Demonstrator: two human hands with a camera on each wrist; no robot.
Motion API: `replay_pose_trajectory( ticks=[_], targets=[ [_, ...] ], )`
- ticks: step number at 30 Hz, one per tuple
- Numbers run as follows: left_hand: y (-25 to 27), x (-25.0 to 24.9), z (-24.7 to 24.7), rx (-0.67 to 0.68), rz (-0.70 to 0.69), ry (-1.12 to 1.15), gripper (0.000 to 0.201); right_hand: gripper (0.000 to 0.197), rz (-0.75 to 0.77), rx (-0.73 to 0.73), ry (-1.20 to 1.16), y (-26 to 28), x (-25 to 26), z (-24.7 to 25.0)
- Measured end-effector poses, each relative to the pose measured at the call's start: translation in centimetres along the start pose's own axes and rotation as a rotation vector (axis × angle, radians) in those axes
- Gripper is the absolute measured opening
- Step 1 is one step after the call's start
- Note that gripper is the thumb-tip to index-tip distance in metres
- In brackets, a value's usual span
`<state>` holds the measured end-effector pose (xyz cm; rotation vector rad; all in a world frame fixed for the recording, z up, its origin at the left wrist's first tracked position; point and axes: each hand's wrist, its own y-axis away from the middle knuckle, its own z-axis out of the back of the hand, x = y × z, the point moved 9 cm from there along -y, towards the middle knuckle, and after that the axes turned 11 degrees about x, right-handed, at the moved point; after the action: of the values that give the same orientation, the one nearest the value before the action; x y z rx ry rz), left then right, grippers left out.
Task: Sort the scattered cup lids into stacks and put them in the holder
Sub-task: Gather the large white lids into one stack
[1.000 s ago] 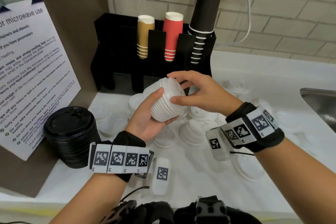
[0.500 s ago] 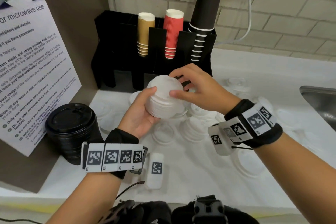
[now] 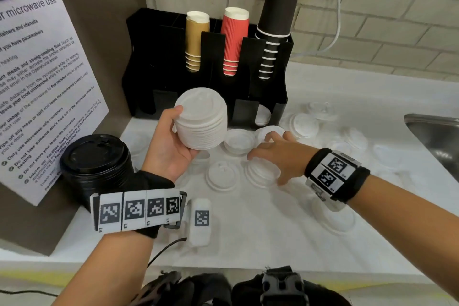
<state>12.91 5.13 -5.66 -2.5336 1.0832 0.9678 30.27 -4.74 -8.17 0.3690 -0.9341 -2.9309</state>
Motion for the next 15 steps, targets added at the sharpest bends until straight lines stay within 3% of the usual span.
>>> replay_pose_trajectory(
  ticks=[4, 9, 12, 15],
  targets=[
    [0.1, -0.5, 0.1, -0.003, -0.022, 0.013, 0.063, 0.081, -0.007, -0.050, -0.058, 0.2, -0.3, 0.5],
    [0.2, -0.8, -0.1, 0.032, -0.038, -0.004, 0.066, 0.069, 0.048, -0.215, -0.405, 1.2, -1.0, 4.5],
    [0.1, -0.6, -0.1, 0.030, -0.034, -0.002, 0.062, 0.080, 0.052, -0.332, -0.500, 1.2, -0.6, 6.9],
    [0.2, -0.4, 0.0, 0.020, -0.025, -0.009, 0.064, 0.072, 0.066, -0.257, -0.480, 0.7, 0.0, 6.8]
  ],
)
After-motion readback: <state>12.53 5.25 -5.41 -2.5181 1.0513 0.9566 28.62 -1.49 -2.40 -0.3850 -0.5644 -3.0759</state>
